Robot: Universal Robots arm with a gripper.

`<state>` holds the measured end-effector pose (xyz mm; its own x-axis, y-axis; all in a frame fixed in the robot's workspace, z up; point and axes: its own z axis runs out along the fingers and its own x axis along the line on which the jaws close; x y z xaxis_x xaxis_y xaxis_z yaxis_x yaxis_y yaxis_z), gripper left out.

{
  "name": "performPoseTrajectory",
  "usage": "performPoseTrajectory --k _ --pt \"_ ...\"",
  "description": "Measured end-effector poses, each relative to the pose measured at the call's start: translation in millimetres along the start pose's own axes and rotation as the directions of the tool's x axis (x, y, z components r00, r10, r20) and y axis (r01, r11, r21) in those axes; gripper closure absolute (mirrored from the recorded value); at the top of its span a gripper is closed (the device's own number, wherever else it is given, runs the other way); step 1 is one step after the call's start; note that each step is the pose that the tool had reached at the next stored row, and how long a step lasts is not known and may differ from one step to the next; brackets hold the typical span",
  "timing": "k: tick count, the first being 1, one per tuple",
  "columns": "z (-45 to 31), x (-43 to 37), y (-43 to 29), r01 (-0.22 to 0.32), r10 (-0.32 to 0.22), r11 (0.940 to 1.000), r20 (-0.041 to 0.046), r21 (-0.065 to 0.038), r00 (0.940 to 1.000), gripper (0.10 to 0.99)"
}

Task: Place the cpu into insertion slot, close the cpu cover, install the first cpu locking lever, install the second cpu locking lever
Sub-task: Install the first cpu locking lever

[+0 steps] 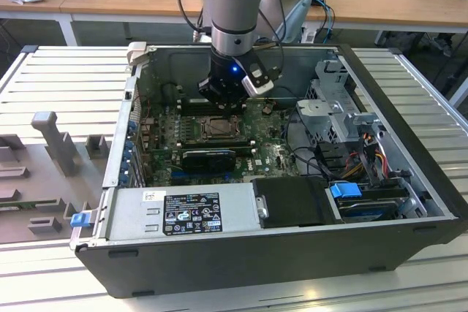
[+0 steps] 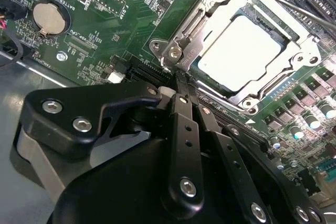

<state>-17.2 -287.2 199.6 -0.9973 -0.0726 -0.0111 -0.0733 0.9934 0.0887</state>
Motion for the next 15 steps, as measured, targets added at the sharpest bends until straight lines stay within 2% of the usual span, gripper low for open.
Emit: performPoseTrajectory --k 2,8,15 --pt "-2.3 -0.4 0.8 0.000 0.000 1.0000 0.0013 -0.003 1.0000 0.980" --pt "-18.4 -0.5 2.0 0.000 0.000 1.0000 0.0005 -0.002 1.0000 0.980" --pt "-18.8 -0.3 -0.7 0.000 0.000 1.0000 0.0006 -0.002 1.0000 0.980"
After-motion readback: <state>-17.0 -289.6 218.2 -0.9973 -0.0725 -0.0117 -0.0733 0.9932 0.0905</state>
